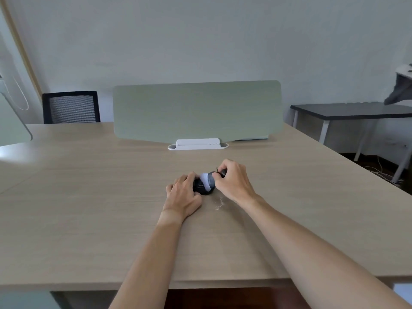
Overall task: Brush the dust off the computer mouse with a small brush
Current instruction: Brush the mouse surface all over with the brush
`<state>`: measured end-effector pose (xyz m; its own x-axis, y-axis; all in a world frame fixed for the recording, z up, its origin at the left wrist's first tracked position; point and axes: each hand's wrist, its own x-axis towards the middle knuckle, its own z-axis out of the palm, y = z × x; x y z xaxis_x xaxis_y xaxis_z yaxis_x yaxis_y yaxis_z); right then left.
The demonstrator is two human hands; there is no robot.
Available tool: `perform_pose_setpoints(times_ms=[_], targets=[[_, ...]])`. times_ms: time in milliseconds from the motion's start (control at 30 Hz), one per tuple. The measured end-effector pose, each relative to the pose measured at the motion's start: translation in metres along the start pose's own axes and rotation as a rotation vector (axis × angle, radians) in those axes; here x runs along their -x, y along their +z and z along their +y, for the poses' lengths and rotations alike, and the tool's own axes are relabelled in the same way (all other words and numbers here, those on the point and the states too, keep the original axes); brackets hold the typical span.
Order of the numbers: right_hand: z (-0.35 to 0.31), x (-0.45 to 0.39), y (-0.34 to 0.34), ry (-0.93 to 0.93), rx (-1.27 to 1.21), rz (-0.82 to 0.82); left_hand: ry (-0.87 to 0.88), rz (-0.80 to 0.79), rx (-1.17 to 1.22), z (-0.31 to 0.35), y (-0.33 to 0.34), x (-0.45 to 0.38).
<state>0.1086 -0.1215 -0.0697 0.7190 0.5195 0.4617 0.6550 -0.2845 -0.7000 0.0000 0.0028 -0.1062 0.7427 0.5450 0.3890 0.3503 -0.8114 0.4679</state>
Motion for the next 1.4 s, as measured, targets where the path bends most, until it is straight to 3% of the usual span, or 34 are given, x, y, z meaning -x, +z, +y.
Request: perform_pose_setpoints(times_ms=[167, 367, 667, 900, 1233, 1400], targets=[[0.007, 0.000, -0.006, 0.027, 0.089, 0.103, -0.026, 0.006, 0.005, 0.001, 0.000, 0.000], [-0.001, 0.005, 0.003, -0.101, -0.018, 0.008, -0.010, -0.006, 0.031, 0.000, 0.000, -0.001], [0.014, -0.002, -0.014, 0.039, 0.169, 0.031, -0.016, 0.028, 0.031, -0.002, 0.003, -0.001], [-0.005, 0.004, 0.003, -0.078, -0.035, 0.035, -0.027, 0.024, -0.005, -0.004, 0.004, -0.003], [0.016, -0.004, -0.013, 0.088, 0.120, 0.009, -0.017, 0.037, -0.009, -0.006, 0.006, -0.004], [0.001, -0.002, -0.010, 0.010, 0.031, 0.071, -0.023, 0.041, -0.005, -0.006, 0.006, -0.004]])
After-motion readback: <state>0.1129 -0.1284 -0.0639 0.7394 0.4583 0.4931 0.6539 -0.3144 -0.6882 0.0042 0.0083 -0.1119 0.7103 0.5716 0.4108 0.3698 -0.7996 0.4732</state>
